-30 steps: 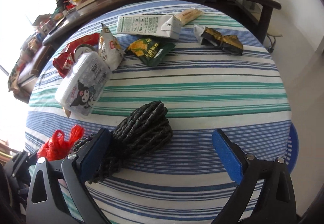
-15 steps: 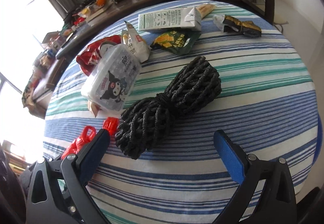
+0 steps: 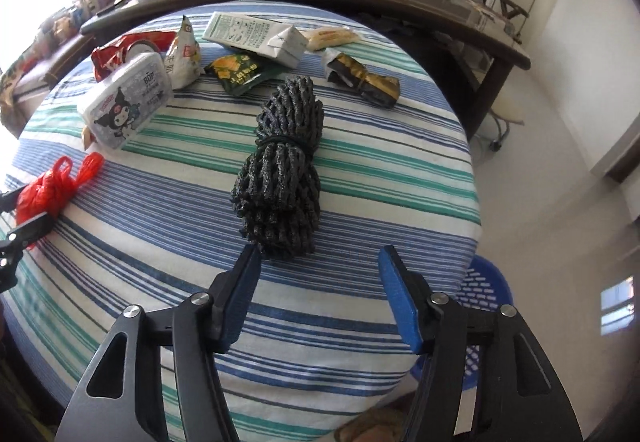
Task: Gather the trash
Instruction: 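Grasp the black rope bundle with the right tool while the left tool lifts the red bag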
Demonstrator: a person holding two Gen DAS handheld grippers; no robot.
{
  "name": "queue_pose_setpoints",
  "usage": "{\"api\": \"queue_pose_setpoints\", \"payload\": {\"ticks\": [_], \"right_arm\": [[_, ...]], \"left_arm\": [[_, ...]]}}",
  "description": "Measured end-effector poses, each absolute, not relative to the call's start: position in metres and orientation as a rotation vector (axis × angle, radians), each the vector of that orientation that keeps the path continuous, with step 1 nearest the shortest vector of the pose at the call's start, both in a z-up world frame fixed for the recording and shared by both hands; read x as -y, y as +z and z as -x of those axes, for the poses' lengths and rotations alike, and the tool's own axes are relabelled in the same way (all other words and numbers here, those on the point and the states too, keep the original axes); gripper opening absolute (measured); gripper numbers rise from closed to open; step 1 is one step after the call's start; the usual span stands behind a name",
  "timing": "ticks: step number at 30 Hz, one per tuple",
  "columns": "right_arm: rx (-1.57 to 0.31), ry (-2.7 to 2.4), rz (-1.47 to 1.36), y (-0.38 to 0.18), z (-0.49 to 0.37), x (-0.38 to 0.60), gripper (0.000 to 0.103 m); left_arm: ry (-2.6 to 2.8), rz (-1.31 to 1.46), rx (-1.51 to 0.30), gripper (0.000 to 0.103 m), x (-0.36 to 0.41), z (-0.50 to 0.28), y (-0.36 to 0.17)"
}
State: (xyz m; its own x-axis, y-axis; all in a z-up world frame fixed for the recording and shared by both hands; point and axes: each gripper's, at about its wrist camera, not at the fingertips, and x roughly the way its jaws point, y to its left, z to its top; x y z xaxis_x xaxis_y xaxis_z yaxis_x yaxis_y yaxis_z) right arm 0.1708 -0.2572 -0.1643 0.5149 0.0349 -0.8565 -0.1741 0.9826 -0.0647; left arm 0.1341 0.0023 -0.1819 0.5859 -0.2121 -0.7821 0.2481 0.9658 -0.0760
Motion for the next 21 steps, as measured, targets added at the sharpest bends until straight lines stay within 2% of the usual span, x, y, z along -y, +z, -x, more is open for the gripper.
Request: {"api": "queue_pose_setpoints", "payload": {"ticks": [1, 7, 11, 16, 21], "right_arm": [[-1.016, 0.124, 0.138, -0.161, -0.168, 0.263, 0.082], [-0.958, 0.209, 0.016, -0.143, -0.163, 0.274, 0.095], [-0.976, 0.272, -0.115, -0.137, -0.198, 0.269, 0.096], [-1.103, 0.251, -0.145, -0.147, -0.247, 0.256, 0.097], [-1.185, 0.309, -0.211, -0.153, -0.270, 0.237, 0.093]], "left_arm": [[-0.278, -0.039, -0.911, 0.065, -0.004, -0.133, -0.181], [-0.310, -0.054, -0.882, 0.065, -0.019, -0.126, -0.170], [-0.346, -0.043, -0.899, 0.065, -0.027, -0.132, -0.167], [-0.369, -0.091, -0.923, 0.065, -0.014, -0.141, -0.172], [-0.363, -0.135, -0.925, 0.065, -0.005, -0.142, -0.172]]}}
